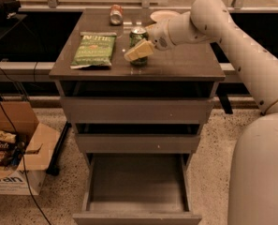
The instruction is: Place green can into bottom drawer
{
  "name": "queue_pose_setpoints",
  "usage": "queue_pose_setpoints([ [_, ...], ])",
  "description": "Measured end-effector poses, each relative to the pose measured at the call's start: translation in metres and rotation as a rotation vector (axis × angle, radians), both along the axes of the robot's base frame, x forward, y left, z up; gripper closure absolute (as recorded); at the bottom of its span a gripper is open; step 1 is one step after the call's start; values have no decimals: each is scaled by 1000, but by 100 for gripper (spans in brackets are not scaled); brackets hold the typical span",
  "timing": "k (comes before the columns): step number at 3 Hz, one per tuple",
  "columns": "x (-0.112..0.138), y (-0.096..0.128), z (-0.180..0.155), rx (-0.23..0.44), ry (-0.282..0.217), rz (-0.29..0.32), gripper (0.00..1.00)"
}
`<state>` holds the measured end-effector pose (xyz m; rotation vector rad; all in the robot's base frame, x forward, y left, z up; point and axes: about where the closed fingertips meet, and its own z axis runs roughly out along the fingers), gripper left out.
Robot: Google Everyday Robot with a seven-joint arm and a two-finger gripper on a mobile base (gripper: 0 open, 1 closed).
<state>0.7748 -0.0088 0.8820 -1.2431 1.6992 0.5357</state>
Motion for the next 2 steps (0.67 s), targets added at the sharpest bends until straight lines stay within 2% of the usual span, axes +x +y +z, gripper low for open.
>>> queue_pose_setpoints([
  [1, 2, 0, -1, 26, 5, -6, 50],
  [2, -9, 4, 12, 33, 2, 31, 73],
])
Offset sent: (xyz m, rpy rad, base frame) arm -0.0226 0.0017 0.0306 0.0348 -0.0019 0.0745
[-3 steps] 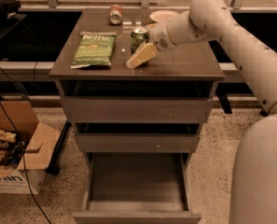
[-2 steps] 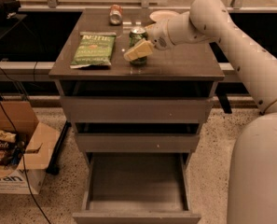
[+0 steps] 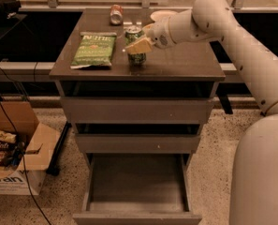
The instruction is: Place green can into bottom drawer
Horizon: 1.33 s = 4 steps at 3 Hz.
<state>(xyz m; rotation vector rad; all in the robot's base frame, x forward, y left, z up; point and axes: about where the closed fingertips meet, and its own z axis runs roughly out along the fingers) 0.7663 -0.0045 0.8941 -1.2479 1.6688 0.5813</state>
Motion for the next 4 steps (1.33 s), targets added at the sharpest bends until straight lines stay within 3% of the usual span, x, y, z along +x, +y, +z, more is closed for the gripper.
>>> queue_pose_setpoints([
  [1, -32, -7, 28, 3, -31, 75, 100],
  [2, -64, -19, 45, -18, -55, 113, 100],
  [3, -121, -48, 64, -30, -83, 112, 100],
  [4, -164, -77, 55, -37, -74, 109, 100],
])
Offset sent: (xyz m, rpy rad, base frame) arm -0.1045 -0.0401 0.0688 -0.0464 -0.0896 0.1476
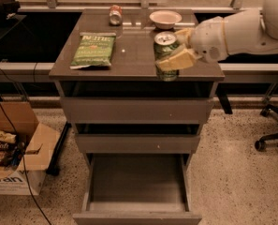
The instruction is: Place green can into bottom drawer
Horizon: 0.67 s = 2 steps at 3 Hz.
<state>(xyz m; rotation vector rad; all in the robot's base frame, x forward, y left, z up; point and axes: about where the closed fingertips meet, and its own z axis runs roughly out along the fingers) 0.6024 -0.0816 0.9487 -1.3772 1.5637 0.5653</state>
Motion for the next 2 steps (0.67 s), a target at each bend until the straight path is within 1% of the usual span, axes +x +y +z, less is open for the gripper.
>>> queue_pose_setpoints([
  [1, -38, -18, -34, -5, 14, 8, 100],
  [2, -62, -23, -89, 26, 64, -4, 100],
])
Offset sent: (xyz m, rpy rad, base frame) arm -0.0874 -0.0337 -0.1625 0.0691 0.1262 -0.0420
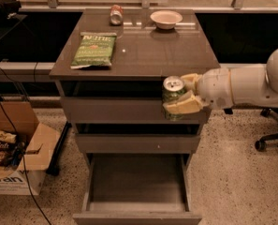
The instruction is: Place green can into bottom drawer
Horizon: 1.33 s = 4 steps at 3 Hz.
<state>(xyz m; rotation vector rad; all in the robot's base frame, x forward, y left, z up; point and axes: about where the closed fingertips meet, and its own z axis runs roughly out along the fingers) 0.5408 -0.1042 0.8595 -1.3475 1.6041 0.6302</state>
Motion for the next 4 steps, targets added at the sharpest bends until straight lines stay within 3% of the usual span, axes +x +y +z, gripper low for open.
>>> queue_pose_setpoints([
  [1, -1, 2, -60, 69, 37, -21, 100],
  [2, -1, 2, -60, 69, 37, -21, 100],
  [4, -11, 21, -145, 128, 116, -32, 100],
])
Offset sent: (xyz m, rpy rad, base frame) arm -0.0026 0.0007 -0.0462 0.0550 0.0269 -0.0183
